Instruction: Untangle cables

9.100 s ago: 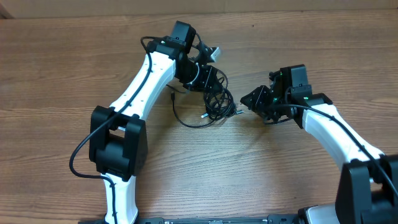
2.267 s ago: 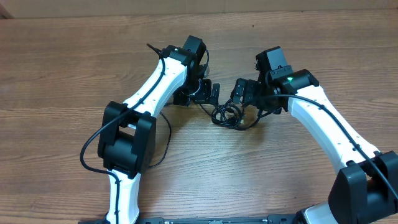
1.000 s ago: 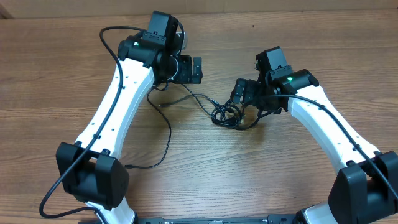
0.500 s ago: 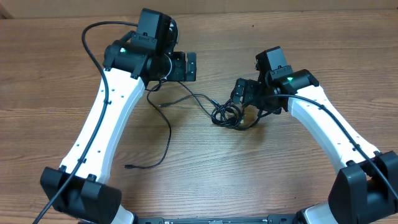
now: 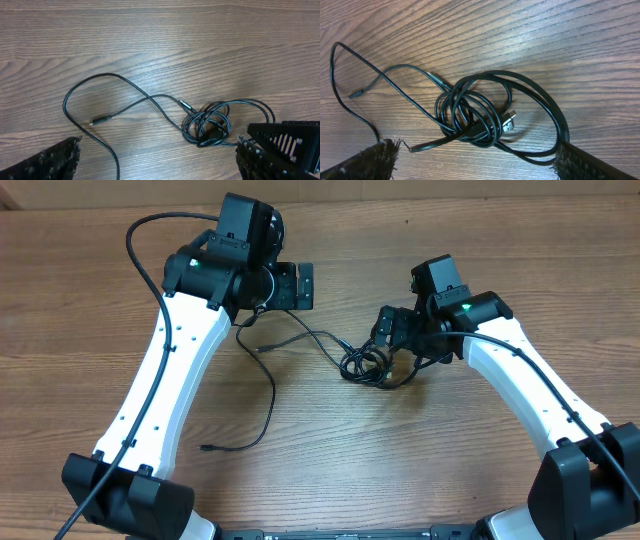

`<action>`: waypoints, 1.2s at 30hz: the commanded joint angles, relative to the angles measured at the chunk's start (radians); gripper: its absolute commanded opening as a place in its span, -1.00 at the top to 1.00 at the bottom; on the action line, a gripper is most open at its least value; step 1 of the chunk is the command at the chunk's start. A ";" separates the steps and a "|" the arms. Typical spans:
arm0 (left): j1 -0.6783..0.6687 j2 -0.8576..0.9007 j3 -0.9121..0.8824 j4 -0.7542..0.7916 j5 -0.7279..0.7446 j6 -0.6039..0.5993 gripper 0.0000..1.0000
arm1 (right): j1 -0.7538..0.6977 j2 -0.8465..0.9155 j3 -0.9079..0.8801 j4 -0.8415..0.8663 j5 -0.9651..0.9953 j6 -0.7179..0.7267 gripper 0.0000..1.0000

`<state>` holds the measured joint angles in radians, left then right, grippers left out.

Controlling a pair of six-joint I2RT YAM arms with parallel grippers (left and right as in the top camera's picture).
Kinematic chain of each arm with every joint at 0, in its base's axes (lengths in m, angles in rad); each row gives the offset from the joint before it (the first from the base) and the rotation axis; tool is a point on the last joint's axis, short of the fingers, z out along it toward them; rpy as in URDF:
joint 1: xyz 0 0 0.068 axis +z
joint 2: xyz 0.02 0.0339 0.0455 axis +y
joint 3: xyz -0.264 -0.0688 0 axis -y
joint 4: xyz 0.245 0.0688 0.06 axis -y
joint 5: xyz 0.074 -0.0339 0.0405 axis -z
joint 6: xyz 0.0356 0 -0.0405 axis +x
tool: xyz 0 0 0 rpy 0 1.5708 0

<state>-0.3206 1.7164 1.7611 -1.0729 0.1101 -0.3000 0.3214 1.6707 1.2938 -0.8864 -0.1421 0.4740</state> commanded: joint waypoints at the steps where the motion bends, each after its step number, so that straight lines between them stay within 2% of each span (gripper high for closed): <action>1: 0.000 -0.019 -0.007 -0.001 -0.012 0.004 -0.99 | -0.003 -0.011 0.002 0.002 -0.002 -0.004 -0.99; 9: -0.006 -0.008 -0.027 0.005 0.045 0.005 -0.99 | -0.003 -0.011 0.002 0.002 -0.002 -0.004 -1.00; 12: -0.021 0.010 -0.047 0.004 0.069 0.005 -0.77 | -0.003 -0.011 0.002 0.002 -0.002 -0.004 -1.00; 16: -0.056 0.029 -0.093 0.009 0.072 0.008 -0.61 | -0.003 -0.011 0.002 0.002 -0.002 -0.004 -1.00; 18: -0.072 0.031 -0.121 0.012 0.072 0.008 -0.41 | -0.003 -0.011 0.002 0.002 -0.002 -0.004 -1.00; 20: -0.087 0.031 -0.138 0.026 0.085 -0.016 0.01 | -0.003 -0.011 0.002 0.002 -0.002 -0.004 -1.00; 22: -0.097 0.031 -0.144 0.042 0.110 -0.019 0.55 | -0.003 -0.011 0.002 0.002 -0.002 -0.004 -0.99; 23: -0.103 0.031 -0.148 0.054 0.121 -0.019 0.63 | -0.003 -0.011 0.002 0.002 -0.002 -0.004 -1.00; 32: -0.169 0.031 -0.206 0.142 0.124 -0.038 0.63 | -0.003 -0.011 0.002 0.002 -0.002 -0.004 -1.00; 36: -0.190 0.031 -0.226 0.159 0.121 -0.037 0.73 | -0.003 -0.011 0.002 0.002 -0.002 -0.004 -1.00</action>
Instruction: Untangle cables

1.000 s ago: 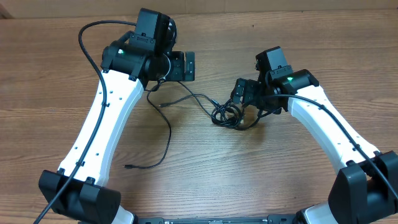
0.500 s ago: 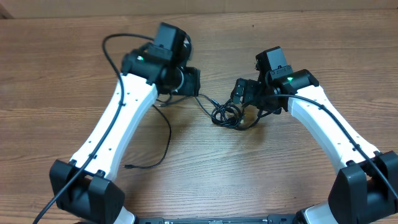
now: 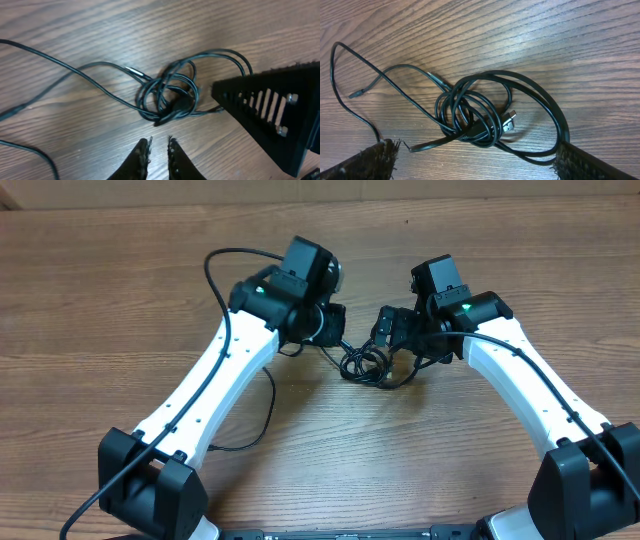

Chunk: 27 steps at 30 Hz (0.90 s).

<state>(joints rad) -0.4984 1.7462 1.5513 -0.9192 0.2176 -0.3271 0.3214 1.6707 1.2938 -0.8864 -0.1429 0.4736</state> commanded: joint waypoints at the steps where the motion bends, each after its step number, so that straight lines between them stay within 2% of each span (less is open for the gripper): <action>1: -0.015 0.001 -0.023 0.008 0.010 -0.010 0.73 | -0.003 -0.011 0.002 0.002 -0.001 -0.004 -1.00; 10: -0.031 0.036 -0.130 0.100 0.040 -0.011 0.70 | -0.003 -0.011 0.002 0.002 -0.001 -0.004 -1.00; 15: -0.035 0.097 -0.144 0.178 0.172 -0.010 0.41 | -0.003 -0.011 0.002 0.002 -0.001 -0.004 -1.00; 17: -0.040 0.122 -0.144 0.195 0.176 -0.010 0.33 | -0.003 -0.011 0.002 0.002 -0.001 -0.004 -1.00; 22: -0.051 0.180 -0.144 0.186 0.175 -0.001 0.32 | -0.003 -0.011 0.002 0.002 -0.001 -0.004 -1.00; 23: -0.054 0.188 -0.144 0.186 0.175 0.007 0.37 | -0.003 -0.011 0.002 0.002 -0.001 -0.004 -1.00; 24: -0.056 0.197 -0.144 0.187 0.175 0.017 0.58 | -0.003 -0.011 0.002 0.002 -0.001 -0.004 -1.00; 25: -0.057 0.206 -0.144 0.187 0.172 0.022 0.91 | -0.003 -0.011 0.002 0.002 -0.001 -0.004 -1.00; 27: -0.056 0.210 -0.144 0.186 0.172 0.035 0.92 | -0.003 -0.011 0.002 0.002 -0.001 -0.004 -1.00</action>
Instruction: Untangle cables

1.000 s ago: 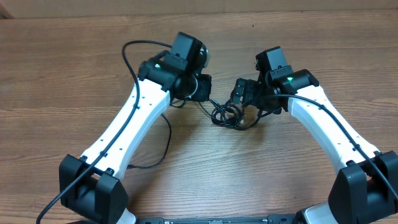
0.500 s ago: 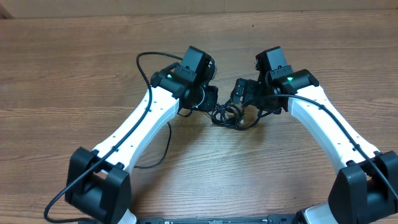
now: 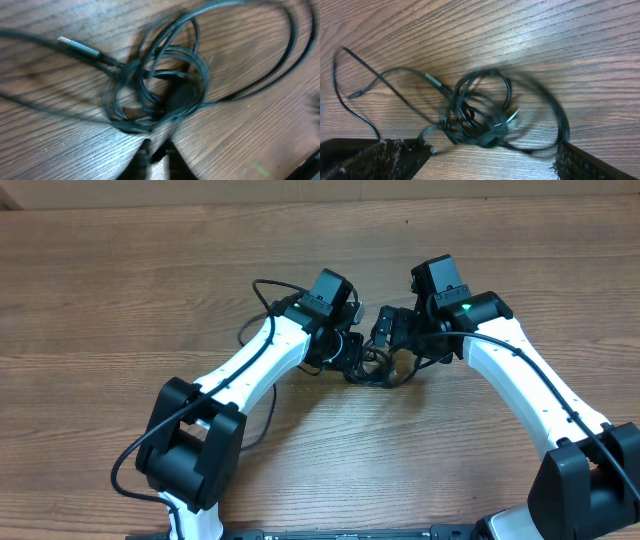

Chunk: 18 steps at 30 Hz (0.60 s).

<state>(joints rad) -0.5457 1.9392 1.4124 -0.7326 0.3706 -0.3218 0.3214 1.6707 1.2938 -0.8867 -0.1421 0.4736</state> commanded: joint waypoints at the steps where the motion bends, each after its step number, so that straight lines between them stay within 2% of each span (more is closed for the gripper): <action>1: -0.005 0.015 -0.003 -0.002 0.019 0.035 0.92 | -0.003 -0.011 0.002 0.005 -0.002 -0.003 -1.00; 4: 0.020 0.000 0.015 -0.019 0.019 0.037 0.92 | -0.003 -0.011 0.002 0.059 -0.022 0.000 -1.00; 12: 0.140 -0.026 0.142 -0.154 0.044 0.038 0.92 | -0.003 -0.009 0.002 0.033 -0.039 -0.001 -0.97; 14: 0.177 -0.026 0.174 -0.182 0.105 0.039 0.92 | -0.003 -0.004 0.001 0.028 -0.039 0.000 -0.46; 15: 0.189 -0.026 0.180 -0.185 0.137 0.045 0.92 | -0.003 -0.004 -0.001 0.025 -0.040 0.000 -0.28; 16: 0.202 -0.026 0.183 -0.185 0.184 0.059 0.92 | -0.003 -0.002 -0.006 0.025 -0.040 0.001 -0.23; 18: 0.231 -0.026 0.185 -0.183 0.295 0.079 0.92 | -0.003 0.003 -0.021 0.030 -0.040 0.034 -0.25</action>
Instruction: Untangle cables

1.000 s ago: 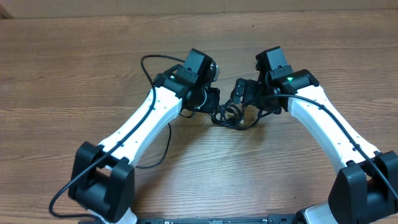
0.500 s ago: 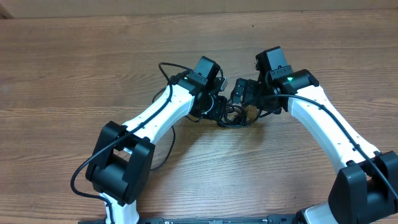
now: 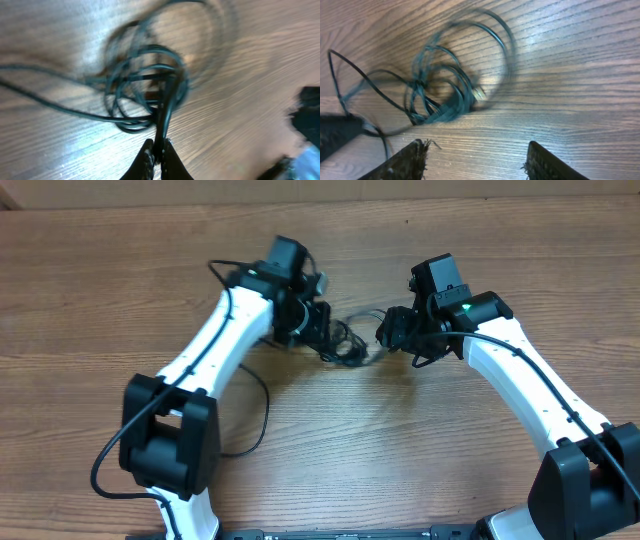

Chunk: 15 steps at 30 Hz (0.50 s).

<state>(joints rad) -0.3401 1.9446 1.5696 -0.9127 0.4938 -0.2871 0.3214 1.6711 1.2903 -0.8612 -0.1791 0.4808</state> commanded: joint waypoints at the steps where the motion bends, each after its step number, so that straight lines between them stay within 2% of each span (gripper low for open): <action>1: 0.038 -0.032 0.027 -0.003 0.212 0.048 0.92 | -0.002 0.008 -0.024 0.006 -0.003 0.053 -0.26; 3: 0.056 -0.032 0.027 -0.003 0.250 0.048 0.92 | -0.002 0.028 -0.029 0.006 -0.003 0.112 -0.29; 5: 0.068 -0.032 0.027 -0.003 0.280 0.047 0.91 | -0.002 0.055 -0.029 0.017 -0.013 0.154 -0.40; 7: 0.071 -0.032 0.027 -0.008 0.292 0.047 0.91 | -0.001 0.080 -0.029 0.047 -0.055 0.159 -0.46; 9: 0.068 -0.032 0.027 -0.021 0.263 0.047 0.92 | -0.001 0.112 -0.029 0.089 -0.117 0.159 -0.46; 11: 0.058 -0.032 0.023 -0.035 0.171 0.042 0.92 | -0.001 0.137 -0.029 0.125 -0.156 0.159 -0.38; 13: 0.046 -0.031 0.021 -0.059 0.045 -0.002 0.69 | -0.001 0.158 -0.029 0.151 -0.157 0.179 -0.15; 15: 0.033 -0.031 0.021 -0.079 -0.044 -0.037 0.41 | -0.001 0.174 -0.029 0.171 -0.155 0.209 -0.09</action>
<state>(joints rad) -0.2867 1.9442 1.5742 -0.9787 0.5972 -0.2813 0.3214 1.8313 1.2671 -0.7055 -0.3016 0.6460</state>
